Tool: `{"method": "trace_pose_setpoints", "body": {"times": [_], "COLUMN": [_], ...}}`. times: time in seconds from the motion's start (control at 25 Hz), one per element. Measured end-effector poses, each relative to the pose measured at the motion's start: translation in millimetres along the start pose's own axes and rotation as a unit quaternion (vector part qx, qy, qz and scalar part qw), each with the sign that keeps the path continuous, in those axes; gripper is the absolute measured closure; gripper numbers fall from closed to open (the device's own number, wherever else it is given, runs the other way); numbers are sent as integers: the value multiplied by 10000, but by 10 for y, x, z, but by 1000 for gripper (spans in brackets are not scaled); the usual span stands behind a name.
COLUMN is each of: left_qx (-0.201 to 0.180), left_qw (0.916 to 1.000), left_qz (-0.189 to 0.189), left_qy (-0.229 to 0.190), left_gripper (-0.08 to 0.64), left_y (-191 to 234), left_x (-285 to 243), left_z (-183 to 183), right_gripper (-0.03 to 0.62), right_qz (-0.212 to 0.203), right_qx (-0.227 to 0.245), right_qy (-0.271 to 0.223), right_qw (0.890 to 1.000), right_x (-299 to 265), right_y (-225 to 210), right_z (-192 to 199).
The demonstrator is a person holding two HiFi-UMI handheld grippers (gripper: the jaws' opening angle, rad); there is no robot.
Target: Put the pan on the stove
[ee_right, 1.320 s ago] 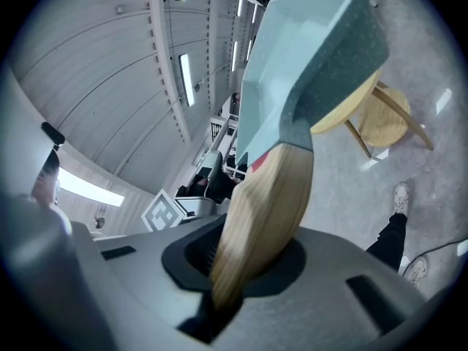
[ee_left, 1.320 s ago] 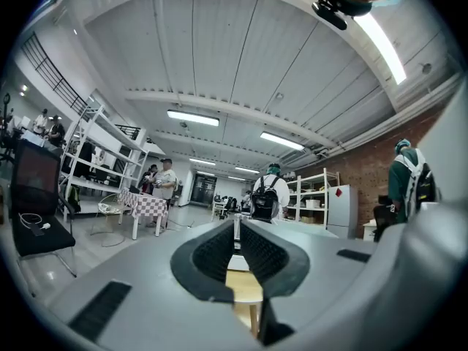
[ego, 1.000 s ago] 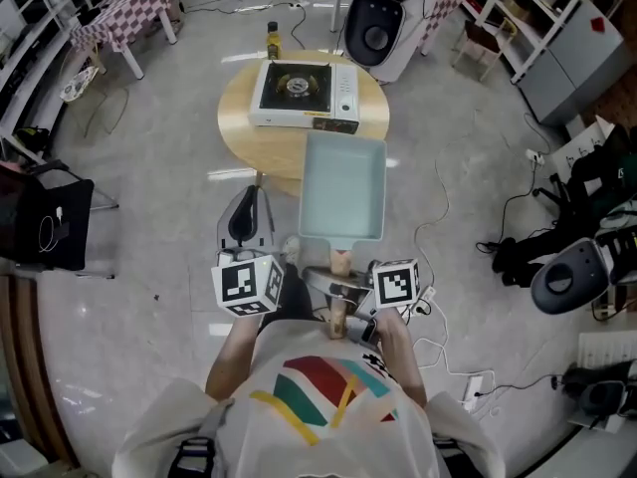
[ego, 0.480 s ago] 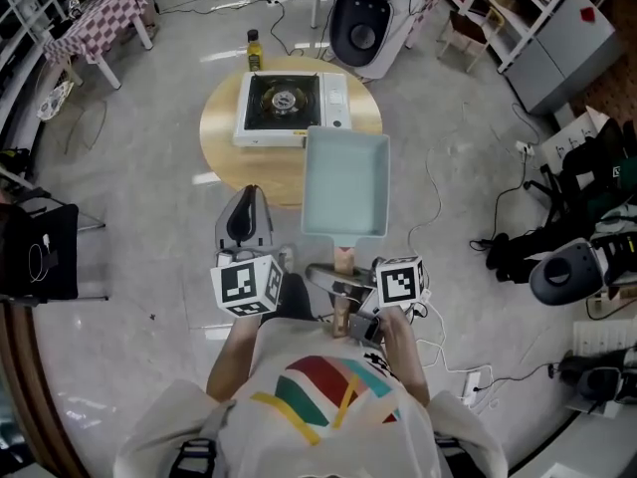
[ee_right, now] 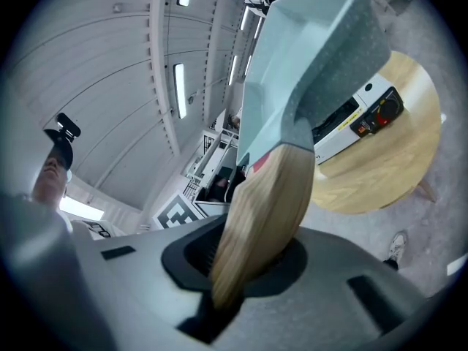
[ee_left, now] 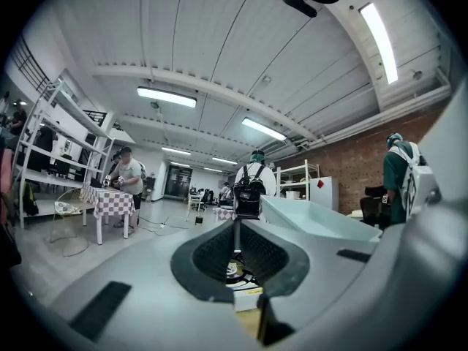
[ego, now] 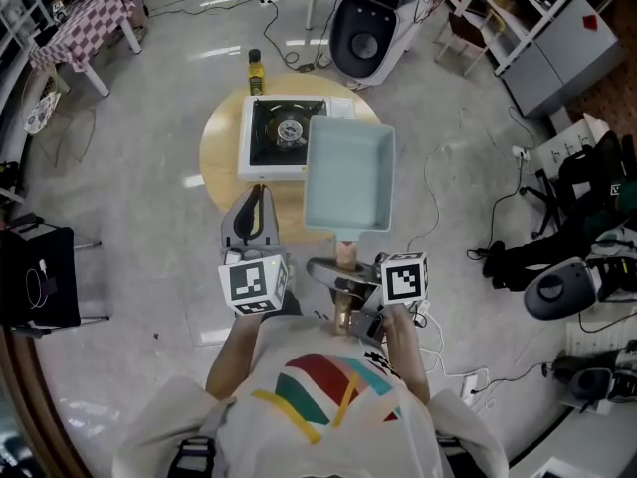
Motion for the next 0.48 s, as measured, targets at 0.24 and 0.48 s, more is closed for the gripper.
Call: {"method": "trace_pose_setpoints", "body": {"times": [0.24, 0.48], "left_qx": [-444, -581], "left_qw": [9989, 9977], "left_qz": [134, 339], "left_qy": [-95, -116], "left_gripper": [538, 538], "left_y": [271, 503], "left_x": [-527, -907], "left_z": [-27, -61], "right_gripper": [561, 549], "right_qz": [-10, -60], "right_qx": [-44, -197], "right_qy": [-106, -297], "right_qw": [9999, 9993], "right_x": [-359, -659], "right_y": [-164, -330], "right_z": [-491, -847]}}
Point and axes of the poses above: the fingertips, and each gripper's own axes: x backward along the fingers, y to its left, z out of its underside, the point moved 5 cm from there along x, backward along the fingers, and after that the axes turned 5 degrees about -z, right-handed, at the moved point
